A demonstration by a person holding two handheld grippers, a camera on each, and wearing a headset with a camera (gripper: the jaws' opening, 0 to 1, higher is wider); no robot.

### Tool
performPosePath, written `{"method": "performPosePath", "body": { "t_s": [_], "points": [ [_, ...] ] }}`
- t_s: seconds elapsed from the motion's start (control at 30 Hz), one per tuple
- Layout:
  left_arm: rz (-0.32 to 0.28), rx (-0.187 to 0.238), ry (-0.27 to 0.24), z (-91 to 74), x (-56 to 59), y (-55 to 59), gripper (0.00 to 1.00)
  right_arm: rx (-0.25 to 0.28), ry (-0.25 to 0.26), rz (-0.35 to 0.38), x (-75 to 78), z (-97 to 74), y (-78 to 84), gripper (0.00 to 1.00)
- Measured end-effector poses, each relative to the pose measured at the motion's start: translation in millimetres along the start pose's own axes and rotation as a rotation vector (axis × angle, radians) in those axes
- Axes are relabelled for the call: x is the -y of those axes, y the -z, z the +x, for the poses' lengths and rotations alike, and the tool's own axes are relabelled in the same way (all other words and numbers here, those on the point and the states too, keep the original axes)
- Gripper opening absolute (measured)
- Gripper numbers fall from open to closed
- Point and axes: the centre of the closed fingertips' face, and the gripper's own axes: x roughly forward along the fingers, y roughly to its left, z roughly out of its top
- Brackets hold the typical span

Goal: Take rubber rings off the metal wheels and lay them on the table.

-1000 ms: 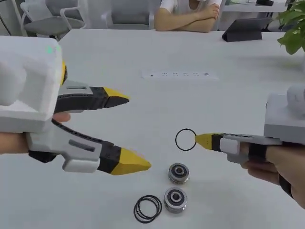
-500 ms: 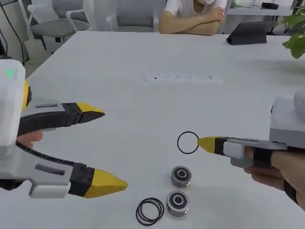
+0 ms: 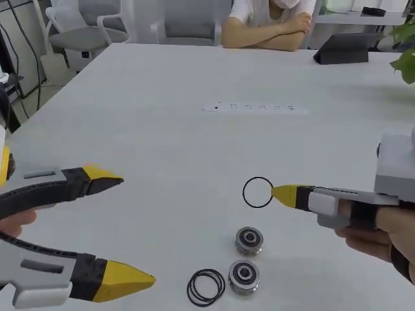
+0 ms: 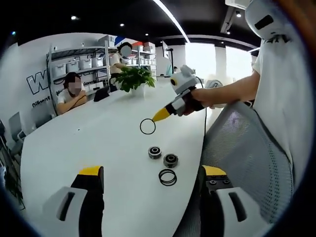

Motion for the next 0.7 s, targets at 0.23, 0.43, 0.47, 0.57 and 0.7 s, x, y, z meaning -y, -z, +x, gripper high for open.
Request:
{"method": "performPosePath", "body": {
  "t_s": [0.23,0.43,0.47,0.57,0.7],
  "points": [
    [-0.054,-0.019,-0.017,-3.8,3.2,20.5,0.77,-0.007,-0.004,-0.011,-3.6,0.6,1.5,0.0],
    [-0.084,-0.013,-0.04,-6.8,1.8,28.0,0.77,-0.003,-0.019,-0.019,-9.0,1.1,0.0,0.0],
    [-0.086,-0.014,-0.043,-6.7,1.5,29.5,0.77,-0.002,-0.023,-0.019,-10.6,0.8,-0.5,0.0],
    [-0.094,-0.028,-0.047,-5.1,2.0,36.1,0.78,0.003,-0.033,-0.024,-14.4,0.5,-1.7,0.0],
    [-0.107,-0.034,-0.05,-0.2,4.5,43.5,0.77,0.004,-0.058,-0.027,-20.8,1.0,-2.1,0.0]
  ]
}}
